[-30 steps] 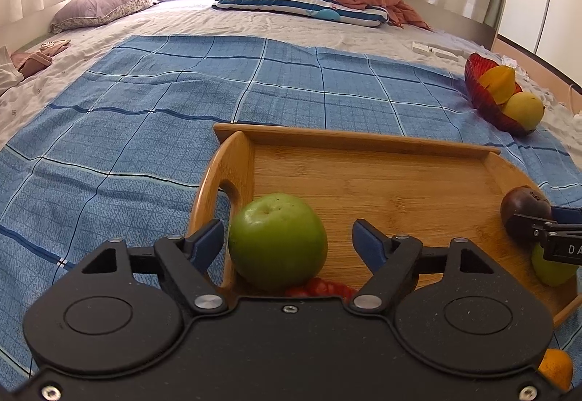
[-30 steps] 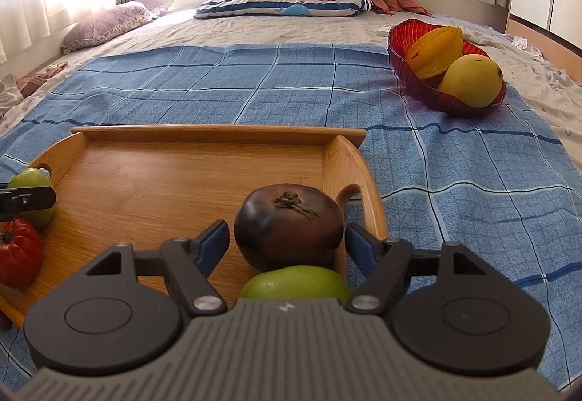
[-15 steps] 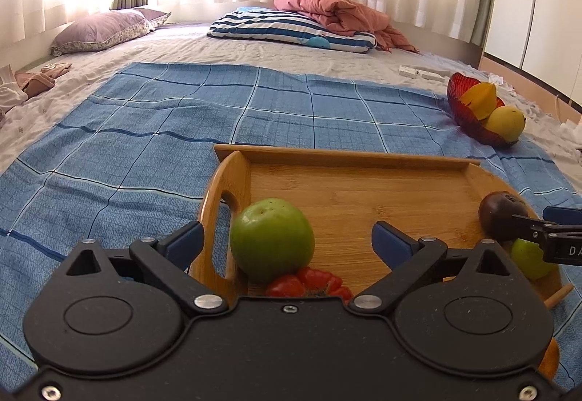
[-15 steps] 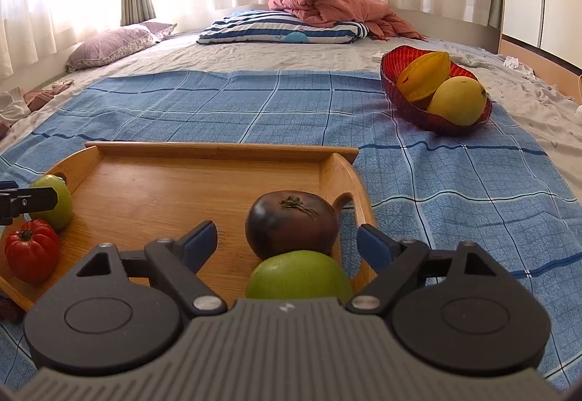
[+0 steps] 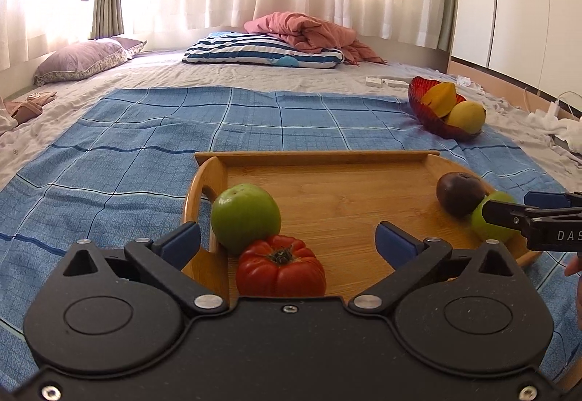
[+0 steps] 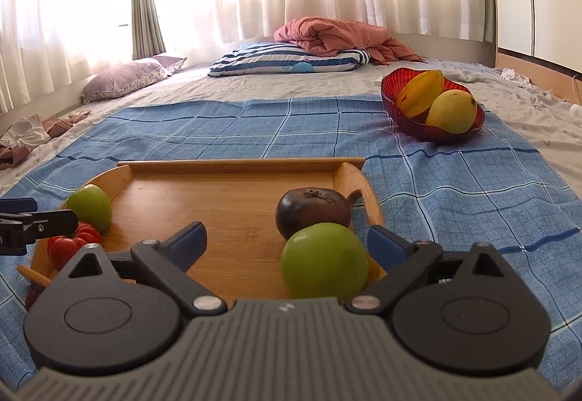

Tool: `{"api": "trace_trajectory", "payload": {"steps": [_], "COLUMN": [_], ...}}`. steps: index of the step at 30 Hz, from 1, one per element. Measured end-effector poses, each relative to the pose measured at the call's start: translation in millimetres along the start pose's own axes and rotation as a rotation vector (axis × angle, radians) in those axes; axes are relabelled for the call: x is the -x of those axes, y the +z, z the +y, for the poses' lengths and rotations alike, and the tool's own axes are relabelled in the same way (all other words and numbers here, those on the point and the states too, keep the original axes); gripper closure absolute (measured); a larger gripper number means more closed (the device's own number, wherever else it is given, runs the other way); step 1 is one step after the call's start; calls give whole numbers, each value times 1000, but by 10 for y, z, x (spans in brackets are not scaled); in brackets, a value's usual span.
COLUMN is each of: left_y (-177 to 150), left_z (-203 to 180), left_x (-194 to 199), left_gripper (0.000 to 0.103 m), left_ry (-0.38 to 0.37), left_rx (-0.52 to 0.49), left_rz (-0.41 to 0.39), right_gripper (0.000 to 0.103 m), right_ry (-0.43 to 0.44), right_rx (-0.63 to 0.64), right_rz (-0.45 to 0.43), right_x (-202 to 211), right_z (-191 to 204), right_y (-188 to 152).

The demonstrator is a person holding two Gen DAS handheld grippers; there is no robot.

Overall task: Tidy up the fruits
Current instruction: 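Move the right gripper to an orange while the left gripper approaches the brown dates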

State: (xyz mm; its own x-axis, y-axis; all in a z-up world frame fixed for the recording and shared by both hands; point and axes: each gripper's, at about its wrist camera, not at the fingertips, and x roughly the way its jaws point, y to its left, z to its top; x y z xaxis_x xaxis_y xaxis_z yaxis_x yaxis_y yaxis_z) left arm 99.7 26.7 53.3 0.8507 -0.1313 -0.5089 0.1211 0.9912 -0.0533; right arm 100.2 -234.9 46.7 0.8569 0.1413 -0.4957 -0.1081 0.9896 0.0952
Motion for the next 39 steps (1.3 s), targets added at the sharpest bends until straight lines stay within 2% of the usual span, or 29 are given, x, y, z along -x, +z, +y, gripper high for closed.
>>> {"api": "trace_trajectory", "payload": {"steps": [7, 15, 28, 33, 39], "left_y": [-223, -476, -716, -810, -902], "left_z": [5, 75, 98, 126, 119], "left_x": [135, 289, 490, 524, 542], "left_gripper": [0, 0, 0, 0, 0], "left_ry": [1, -34, 0, 10, 33], "left_rx": [5, 50, 47, 63, 36], "left_rz": [-33, -88, -133, -142, -135], "right_gripper": [0, 0, 0, 0, 0], "right_ry": [15, 8, -5, -33, -43], "right_rx": [-10, -10, -11, -7, -7], "right_rz": [-54, -97, -206, -223, -247], "right_x": [208, 377, 683, 738, 799], "right_z": [123, 259, 398, 481, 561], "right_y": [-177, -401, -740, -901, -1035]}}
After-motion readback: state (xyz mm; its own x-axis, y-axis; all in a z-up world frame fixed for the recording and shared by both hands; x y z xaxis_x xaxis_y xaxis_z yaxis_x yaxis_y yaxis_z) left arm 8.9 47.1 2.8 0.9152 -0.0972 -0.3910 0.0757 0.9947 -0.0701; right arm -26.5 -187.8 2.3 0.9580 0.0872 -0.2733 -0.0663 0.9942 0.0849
